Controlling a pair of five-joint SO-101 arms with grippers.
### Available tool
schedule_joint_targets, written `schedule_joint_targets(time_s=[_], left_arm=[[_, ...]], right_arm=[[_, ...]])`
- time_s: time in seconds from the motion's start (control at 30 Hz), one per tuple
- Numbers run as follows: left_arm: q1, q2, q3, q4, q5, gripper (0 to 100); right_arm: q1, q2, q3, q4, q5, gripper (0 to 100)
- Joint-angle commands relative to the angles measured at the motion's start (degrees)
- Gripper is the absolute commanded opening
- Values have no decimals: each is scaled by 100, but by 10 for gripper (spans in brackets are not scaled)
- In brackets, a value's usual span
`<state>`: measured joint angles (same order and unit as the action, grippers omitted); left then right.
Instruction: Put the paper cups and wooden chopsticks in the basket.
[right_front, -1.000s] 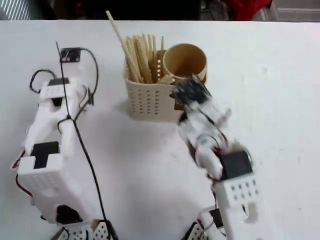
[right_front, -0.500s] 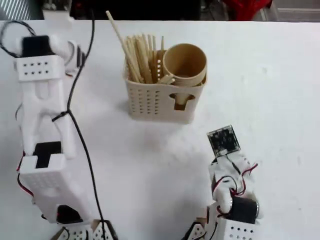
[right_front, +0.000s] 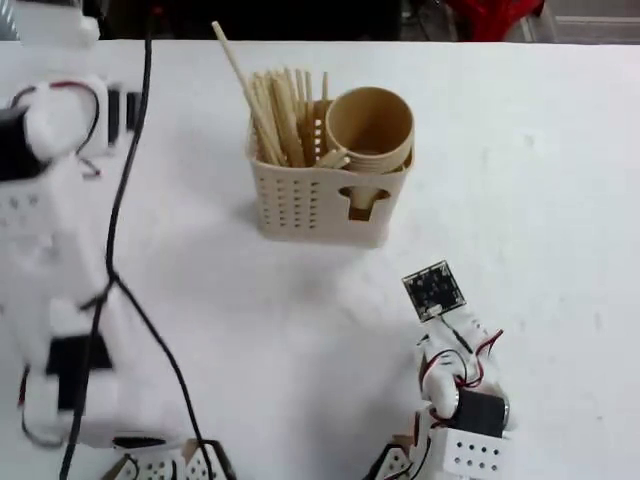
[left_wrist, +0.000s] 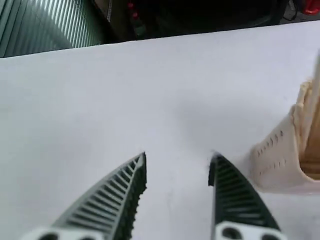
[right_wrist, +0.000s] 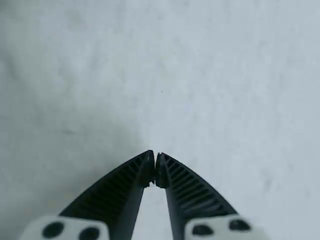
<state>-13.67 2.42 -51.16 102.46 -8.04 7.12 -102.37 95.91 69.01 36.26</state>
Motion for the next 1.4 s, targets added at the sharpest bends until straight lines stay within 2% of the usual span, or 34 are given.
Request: schedule_joint_targets(time_s=[0.0, 0.13, 0.3, 0.43, 0.53, 0.7, 0.97, 1.27, 1.37], left_arm=[[778, -1895, 1732, -132, -149, 221], [1455, -3134, 3516, -1108, -167, 221], [1587, -3741, 5442, -3244, 316, 222], [1622, -3626, 6303, -4756, 598, 222], [1736, -3380, 6497, -5424, 659, 222], [1727, -2695, 6321, -6004, 668, 222], [1736, -1701, 5486, -6075, 668, 216], [2132, -1235, 4615, -6066, 633, 24], [2343, -1226, 4536, -6031, 624, 23]], right_arm=[[-4, -48, 88, -127, 97, 25], [-215, -48, 97, -119, 97, 25], [-242, -48, 97, -119, 97, 25], [-242, -48, 97, -119, 97, 25], [-251, -48, 97, -119, 97, 25], [-251, -48, 97, -119, 97, 25], [-251, -48, 97, -119, 97, 25], [-259, -48, 97, -127, 97, 25], [-259, -48, 97, -127, 97, 25]])
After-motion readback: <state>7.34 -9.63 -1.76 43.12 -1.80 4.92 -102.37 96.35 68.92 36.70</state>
